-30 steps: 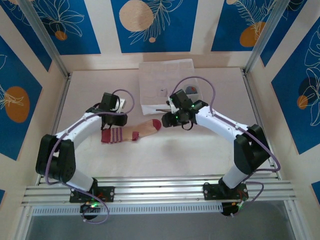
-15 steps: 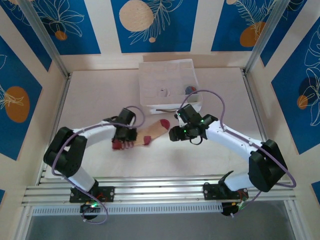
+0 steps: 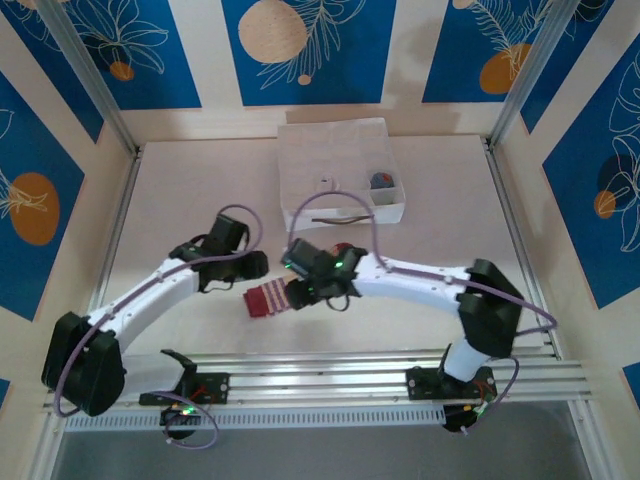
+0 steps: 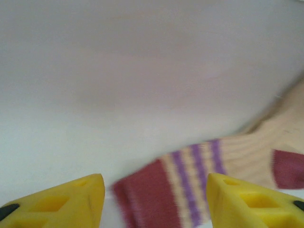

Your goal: Roll the socks

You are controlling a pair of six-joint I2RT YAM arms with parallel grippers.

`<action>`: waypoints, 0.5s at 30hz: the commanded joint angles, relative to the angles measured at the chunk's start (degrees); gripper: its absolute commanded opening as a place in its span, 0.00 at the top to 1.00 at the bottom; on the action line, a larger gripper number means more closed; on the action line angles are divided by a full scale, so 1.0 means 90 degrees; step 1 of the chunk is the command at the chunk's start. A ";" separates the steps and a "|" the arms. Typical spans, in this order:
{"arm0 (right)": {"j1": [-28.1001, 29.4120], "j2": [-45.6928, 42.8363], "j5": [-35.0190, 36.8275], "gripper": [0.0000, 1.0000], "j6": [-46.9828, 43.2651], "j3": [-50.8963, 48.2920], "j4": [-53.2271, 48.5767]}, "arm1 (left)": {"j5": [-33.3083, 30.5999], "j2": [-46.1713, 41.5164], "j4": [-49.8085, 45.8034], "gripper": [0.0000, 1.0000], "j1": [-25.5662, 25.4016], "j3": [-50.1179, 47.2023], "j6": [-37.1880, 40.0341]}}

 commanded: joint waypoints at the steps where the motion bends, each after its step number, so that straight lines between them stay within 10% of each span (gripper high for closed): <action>1: 0.0400 0.0899 0.0561 0.44 -0.0009 0.0761 -0.0219 | 0.0637 -0.0420 -0.0636 0.41 0.0652 -0.0393 0.0325; 15: 0.0749 0.2790 0.0614 0.41 -0.0603 0.2387 -0.0495 | 0.1088 -0.0544 -0.0665 0.35 0.1644 -0.0615 0.0606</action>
